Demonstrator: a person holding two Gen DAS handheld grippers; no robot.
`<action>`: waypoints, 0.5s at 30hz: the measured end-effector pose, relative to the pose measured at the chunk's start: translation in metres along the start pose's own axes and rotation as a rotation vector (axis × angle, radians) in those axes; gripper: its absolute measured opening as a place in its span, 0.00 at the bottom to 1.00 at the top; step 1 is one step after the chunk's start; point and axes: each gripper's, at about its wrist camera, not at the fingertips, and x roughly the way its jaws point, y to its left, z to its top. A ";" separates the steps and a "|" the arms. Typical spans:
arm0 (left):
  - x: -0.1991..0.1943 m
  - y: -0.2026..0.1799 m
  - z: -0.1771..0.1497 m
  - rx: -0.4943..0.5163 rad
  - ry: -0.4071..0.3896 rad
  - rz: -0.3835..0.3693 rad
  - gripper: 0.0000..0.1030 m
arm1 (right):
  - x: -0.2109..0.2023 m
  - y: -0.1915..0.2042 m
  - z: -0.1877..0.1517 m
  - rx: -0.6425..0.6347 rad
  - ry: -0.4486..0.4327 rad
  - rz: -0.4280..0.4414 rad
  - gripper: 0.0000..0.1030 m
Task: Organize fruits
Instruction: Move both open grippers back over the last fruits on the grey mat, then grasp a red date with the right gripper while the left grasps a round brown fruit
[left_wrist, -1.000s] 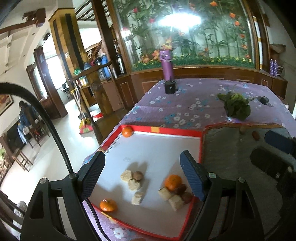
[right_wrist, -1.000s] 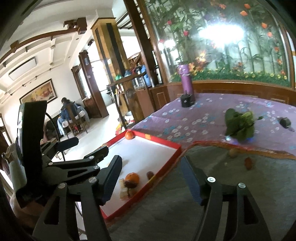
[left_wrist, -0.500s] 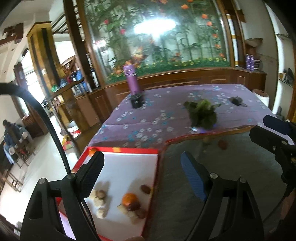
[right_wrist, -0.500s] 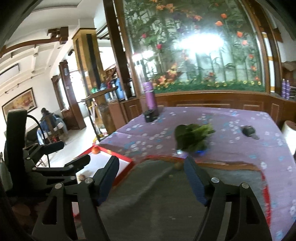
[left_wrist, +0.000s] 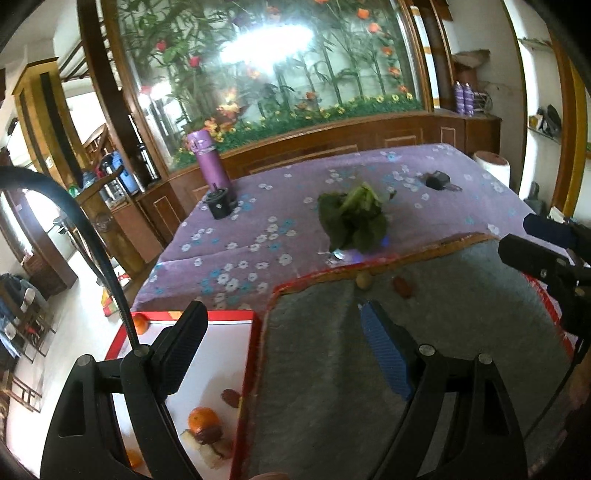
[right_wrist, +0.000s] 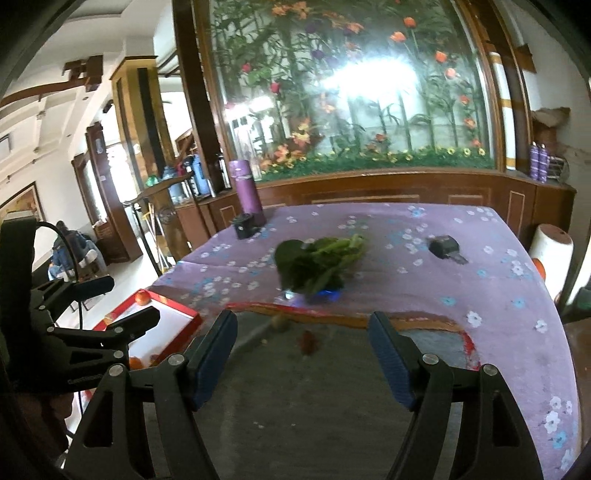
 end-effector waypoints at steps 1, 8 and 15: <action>0.004 -0.002 0.000 0.006 0.006 -0.005 0.83 | 0.002 -0.003 0.000 0.002 0.005 -0.006 0.73; 0.028 -0.011 -0.005 0.035 0.050 -0.011 0.83 | 0.022 -0.019 -0.005 -0.005 0.048 -0.034 0.73; 0.058 -0.005 -0.019 0.050 0.128 0.003 0.83 | 0.064 -0.030 -0.015 -0.019 0.178 -0.036 0.72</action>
